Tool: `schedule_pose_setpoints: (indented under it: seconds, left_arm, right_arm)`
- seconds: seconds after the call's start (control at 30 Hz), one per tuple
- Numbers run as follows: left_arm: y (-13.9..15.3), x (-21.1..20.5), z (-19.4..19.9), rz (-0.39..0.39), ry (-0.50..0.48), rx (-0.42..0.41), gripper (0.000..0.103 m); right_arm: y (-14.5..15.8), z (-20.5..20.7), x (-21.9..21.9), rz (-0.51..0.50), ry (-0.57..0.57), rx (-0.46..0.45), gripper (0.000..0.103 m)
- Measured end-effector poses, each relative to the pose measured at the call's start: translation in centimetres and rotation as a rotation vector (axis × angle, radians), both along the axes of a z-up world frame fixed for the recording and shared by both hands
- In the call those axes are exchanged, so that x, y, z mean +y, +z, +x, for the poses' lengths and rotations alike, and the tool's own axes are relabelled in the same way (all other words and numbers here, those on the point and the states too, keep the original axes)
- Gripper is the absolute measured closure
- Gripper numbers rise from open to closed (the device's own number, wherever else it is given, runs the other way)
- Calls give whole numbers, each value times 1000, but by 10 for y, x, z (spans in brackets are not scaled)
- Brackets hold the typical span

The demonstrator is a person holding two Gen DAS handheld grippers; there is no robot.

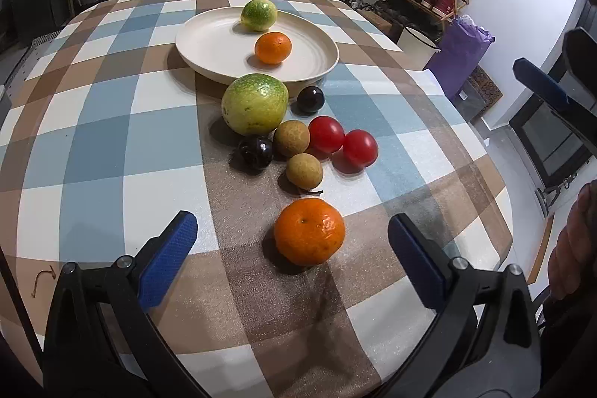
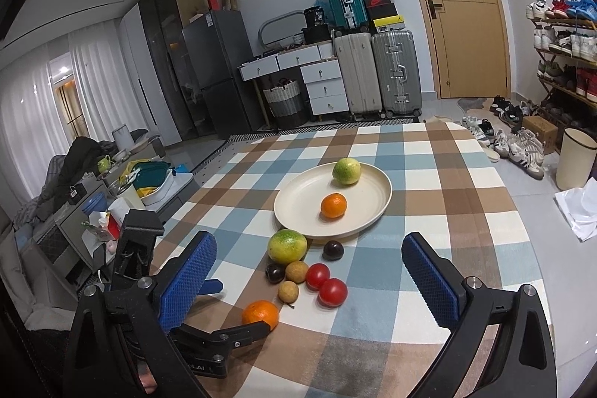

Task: Organize fruits
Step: 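Lower the left tool onto the second orange and close it, then lift the orange with the left tool while the right tool grasps the green pomelo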

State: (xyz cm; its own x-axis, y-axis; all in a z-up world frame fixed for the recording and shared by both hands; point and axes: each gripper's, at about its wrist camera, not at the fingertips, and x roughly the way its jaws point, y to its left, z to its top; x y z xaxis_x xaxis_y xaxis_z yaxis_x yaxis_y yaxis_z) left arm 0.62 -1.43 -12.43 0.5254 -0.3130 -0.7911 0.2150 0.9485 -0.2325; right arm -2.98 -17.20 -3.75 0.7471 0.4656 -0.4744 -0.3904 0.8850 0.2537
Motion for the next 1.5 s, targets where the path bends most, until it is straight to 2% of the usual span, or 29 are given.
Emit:
schedule_pose_setpoints:
  seconds: [0.1, 0.3, 0.37, 0.47, 0.87, 1.27, 1.5]
  left_arm:
    - [-3, -1, 2, -16, -8, 10, 4]
    - [-11, -5, 3, -38, -47, 28, 25]
    - [-14, -5, 3, -49, -57, 38, 44]
    - [-18, -7, 4, -68, -81, 53, 64]
    - [-17, 5, 1, -131, -90, 46, 65]
    - [16, 34, -7, -123, -45, -34, 65]
    - [26, 58, -6, -124, -7, -44, 65]
  right_arm:
    - [-2, 0, -2, 5, -3, 9, 2]
    - [-4, 0, -3, 5, -3, 15, 2]
    - [-5, 0, -2, 5, -4, 16, 2]
    - [-5, 0, -2, 5, -4, 15, 2]
    - [-9, -1, -2, 3, -6, 28, 2]
    - [-19, 16, 10, 9, 31, 91, 2]
    - [-27, 37, 25, 7, 65, 134, 2]
